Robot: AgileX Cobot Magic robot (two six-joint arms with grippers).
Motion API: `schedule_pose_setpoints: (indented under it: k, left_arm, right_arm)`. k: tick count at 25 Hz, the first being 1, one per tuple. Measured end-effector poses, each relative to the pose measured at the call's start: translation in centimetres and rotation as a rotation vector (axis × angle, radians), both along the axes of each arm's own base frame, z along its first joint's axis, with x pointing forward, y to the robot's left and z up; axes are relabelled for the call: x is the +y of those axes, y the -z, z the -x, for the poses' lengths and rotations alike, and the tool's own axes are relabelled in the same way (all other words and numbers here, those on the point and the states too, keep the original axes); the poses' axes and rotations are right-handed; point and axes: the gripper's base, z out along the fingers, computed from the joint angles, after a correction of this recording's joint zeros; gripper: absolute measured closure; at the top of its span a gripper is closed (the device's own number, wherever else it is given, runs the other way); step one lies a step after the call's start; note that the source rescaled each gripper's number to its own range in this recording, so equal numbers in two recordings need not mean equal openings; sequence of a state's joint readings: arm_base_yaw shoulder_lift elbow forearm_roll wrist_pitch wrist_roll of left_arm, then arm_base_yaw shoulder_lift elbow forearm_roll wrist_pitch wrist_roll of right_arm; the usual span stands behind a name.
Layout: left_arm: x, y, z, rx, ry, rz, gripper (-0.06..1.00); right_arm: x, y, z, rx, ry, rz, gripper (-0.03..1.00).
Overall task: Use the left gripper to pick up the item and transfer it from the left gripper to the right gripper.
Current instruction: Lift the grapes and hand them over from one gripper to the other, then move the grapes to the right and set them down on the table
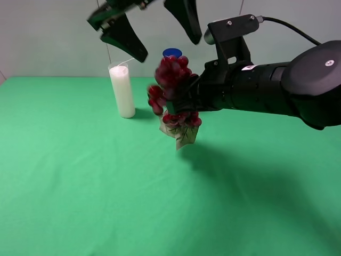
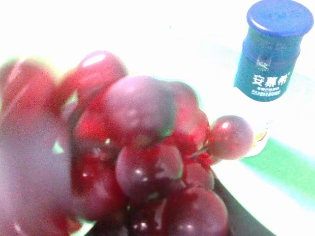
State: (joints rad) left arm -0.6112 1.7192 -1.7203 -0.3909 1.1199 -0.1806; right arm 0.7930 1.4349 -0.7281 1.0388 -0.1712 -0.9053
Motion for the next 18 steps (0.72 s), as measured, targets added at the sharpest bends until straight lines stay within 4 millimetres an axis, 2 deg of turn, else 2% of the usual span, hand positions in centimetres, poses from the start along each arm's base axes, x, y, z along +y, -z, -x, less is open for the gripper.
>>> schedule_pose_setpoints:
  k: [18]
  left_arm:
    - [7.2, -3.6, -0.6, -0.230, -0.138, -0.212, 0.05]
  right_arm:
    - [-0.1, -0.1, -0.2, -0.007, 0.028, -0.014, 0.95]
